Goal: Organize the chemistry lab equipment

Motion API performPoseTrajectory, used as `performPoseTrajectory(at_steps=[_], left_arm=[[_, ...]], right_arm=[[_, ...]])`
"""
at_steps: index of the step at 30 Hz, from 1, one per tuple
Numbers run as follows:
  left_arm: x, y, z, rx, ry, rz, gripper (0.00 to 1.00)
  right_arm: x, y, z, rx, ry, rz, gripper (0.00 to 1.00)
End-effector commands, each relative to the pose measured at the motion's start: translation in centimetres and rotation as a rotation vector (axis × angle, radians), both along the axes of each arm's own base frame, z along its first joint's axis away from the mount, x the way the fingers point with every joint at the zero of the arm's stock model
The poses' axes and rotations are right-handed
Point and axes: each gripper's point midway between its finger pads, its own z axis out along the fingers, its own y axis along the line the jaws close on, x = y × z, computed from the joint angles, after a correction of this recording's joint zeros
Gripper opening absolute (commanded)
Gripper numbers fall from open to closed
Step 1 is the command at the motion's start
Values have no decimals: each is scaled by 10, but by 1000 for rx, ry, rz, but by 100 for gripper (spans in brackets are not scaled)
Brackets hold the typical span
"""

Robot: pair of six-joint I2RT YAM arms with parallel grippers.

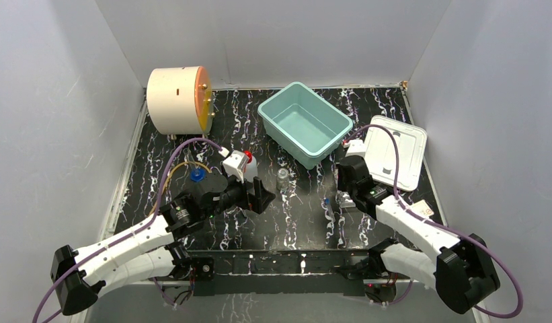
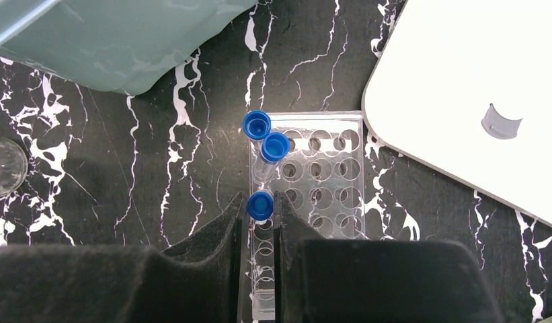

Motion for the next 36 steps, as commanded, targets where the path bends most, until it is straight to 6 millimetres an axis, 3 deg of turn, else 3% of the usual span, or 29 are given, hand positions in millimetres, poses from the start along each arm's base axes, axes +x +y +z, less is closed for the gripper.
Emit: performPoseTrajectory(at_steps=[1, 6, 12, 20, 25, 30, 36], left_arm=[[3, 6, 4, 2, -25, 18, 98], [3, 7, 5, 2, -28, 20, 98], [3, 5, 6, -6, -25, 13, 98], [3, 0, 6, -26, -5, 11, 98], [1, -3, 0, -41, 30, 12, 98], [2, -6, -5, -55, 42, 18, 98], [4, -5, -7, -50, 42, 29, 98]], right_arm=[[12, 5, 8, 3, -50, 6, 17], [7, 8, 5, 34, -20, -1, 25], [-2, 3, 14, 58, 19, -52, 54], [-12, 6, 43, 92, 60, -46, 65], [-34, 16, 47, 143, 164, 12, 63], [-57, 35, 24, 147, 295, 86, 47], [-69, 51, 5, 94, 329, 90, 46]])
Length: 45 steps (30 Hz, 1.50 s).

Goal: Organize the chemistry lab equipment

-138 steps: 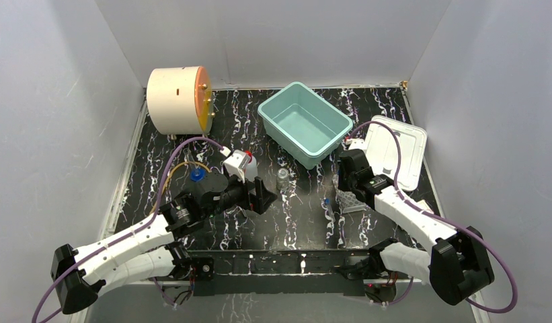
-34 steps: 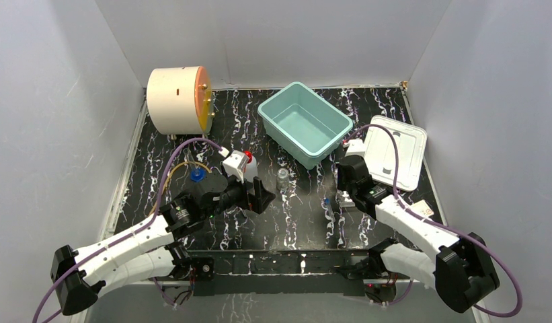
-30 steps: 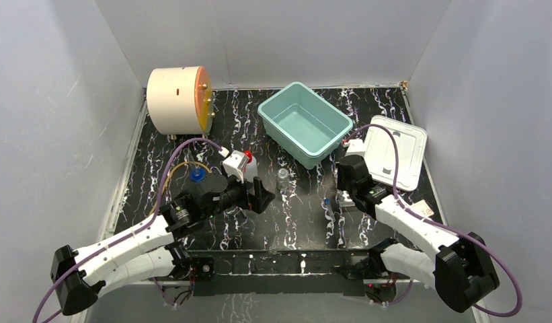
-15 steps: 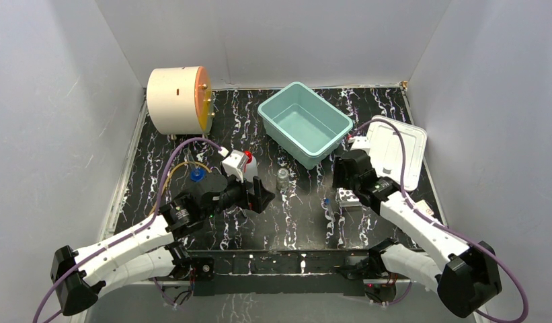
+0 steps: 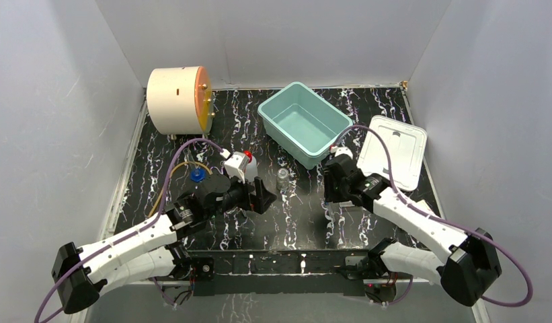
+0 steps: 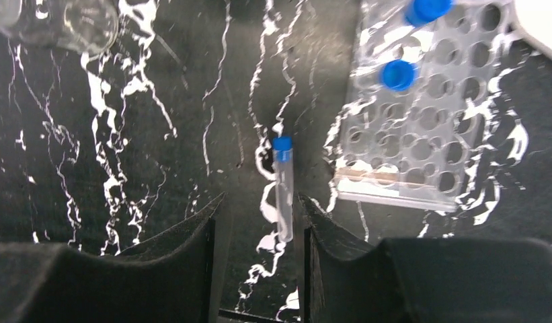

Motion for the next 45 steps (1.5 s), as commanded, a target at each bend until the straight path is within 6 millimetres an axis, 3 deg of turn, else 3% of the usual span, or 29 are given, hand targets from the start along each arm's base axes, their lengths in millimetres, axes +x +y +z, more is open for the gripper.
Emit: performPoseTrajectory(at_steps=[1, 9, 19, 22, 26, 34, 40, 45], left_arm=[[4, 0, 7, -30, -17, 14, 98], [2, 1, 6, -29, -14, 14, 98], [0, -1, 5, -39, -1, 4, 98], [0, -1, 6, -47, -1, 3, 98], [-2, -2, 7, -55, 3, -1, 98], [-6, -8, 2, -72, 42, -21, 98], [-12, -21, -7, -130, 115, -41, 98], [-21, -34, -7, -214, 175, -87, 98]], right_arm=[[-6, 9, -7, -5, 21, -25, 46], [-15, 4, -49, -44, 84, -41, 51], [-8, 9, -70, -64, 102, -54, 49], [-7, 8, -78, -88, 126, -62, 45], [-5, 4, -84, -138, 142, -80, 33], [7, 7, -69, -119, 76, -90, 25], [15, 43, -41, 77, 0, 12, 26], [18, 62, -12, 196, -31, 34, 26]])
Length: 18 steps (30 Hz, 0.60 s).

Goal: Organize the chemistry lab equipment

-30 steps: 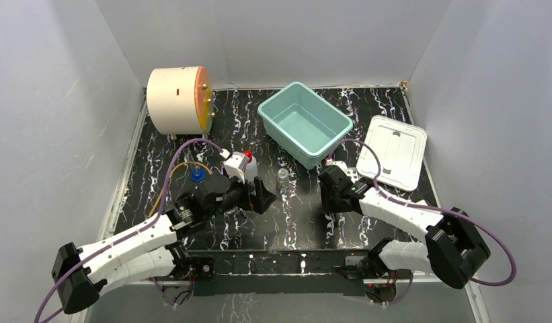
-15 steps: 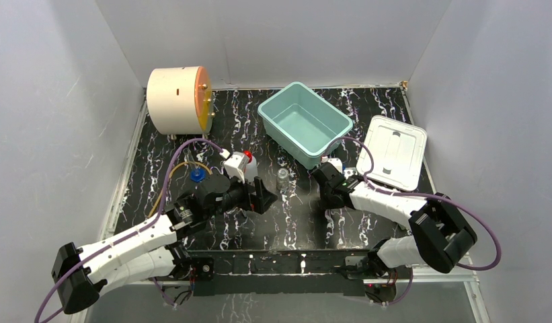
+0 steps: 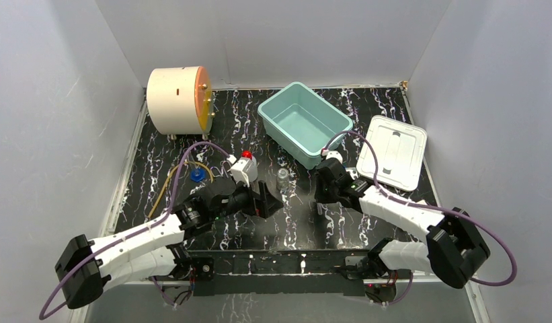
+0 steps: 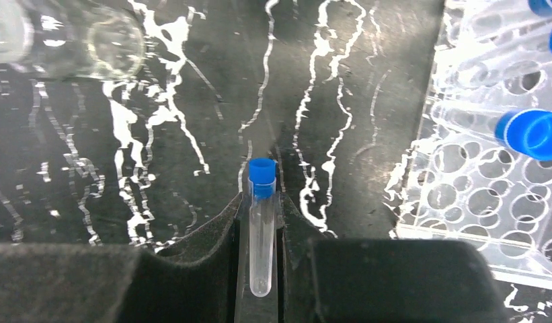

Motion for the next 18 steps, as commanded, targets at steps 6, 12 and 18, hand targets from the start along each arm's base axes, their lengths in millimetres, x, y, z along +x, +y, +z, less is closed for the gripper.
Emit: performPoseTrajectory(at_steps=[6, 12, 18], left_arm=[[-10, -25, 14, -190, 93, -51, 98], [-12, -34, 18, -249, 120, -64, 98], [-17, -41, 21, -292, 132, -102, 92]], right_arm=[[18, 40, 76, 311, -145, 21, 27], [20, 46, 114, 484, -190, -41, 27], [19, 51, 136, 591, -209, -61, 27]])
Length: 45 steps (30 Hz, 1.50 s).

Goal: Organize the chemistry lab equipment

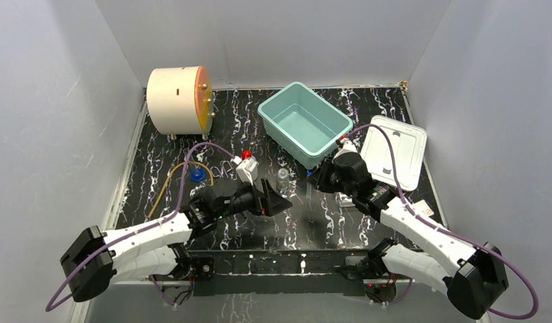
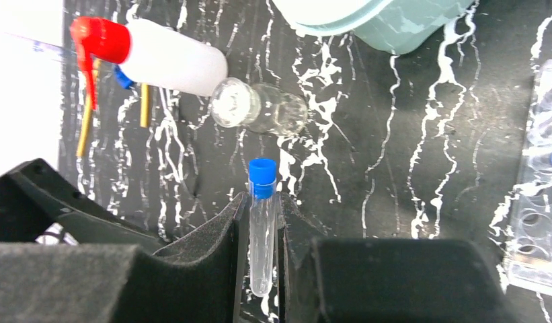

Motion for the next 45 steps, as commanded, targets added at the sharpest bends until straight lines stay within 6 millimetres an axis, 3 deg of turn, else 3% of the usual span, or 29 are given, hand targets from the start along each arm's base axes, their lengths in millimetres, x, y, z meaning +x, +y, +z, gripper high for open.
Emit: performPoseTrajectory(at_steps=[1, 8, 12, 16, 19, 22, 28, 35, 40, 42, 43, 45], left_arm=[[-4, -9, 13, -92, -2, -38, 90], [4, -36, 15, -120, 28, -83, 63], [15, -46, 22, -129, 22, -67, 60], [18, -51, 30, -154, 6, -73, 68], [19, -55, 27, -149, 17, -84, 68], [20, -58, 24, -147, 29, -86, 60], [27, -59, 22, -134, 34, -52, 35], [32, -53, 22, -144, 39, -3, 31], [27, -61, 24, -140, 36, -56, 13], [23, -61, 21, -126, 33, -86, 6], [20, -61, 17, -110, 31, -99, 1], [17, -56, 7, -58, 21, -115, 0]], right_arm=[[7, 16, 42, 156, -57, -6, 27], [2, 32, 55, 246, -39, 50, 28], [1, 36, 55, 262, -24, 64, 28], [-1, 39, 53, 274, -11, 74, 28], [-1, 40, 53, 285, -6, 77, 28], [-1, 41, 53, 292, -2, 78, 28], [-4, 42, 47, 292, 24, 90, 28], [-8, 41, 38, 283, 41, 90, 28], [-9, 41, 32, 277, 58, 93, 29], [-9, 42, 32, 276, 57, 102, 36], [-10, 43, 33, 272, 54, 115, 44], [-9, 44, 36, 260, 32, 154, 54]])
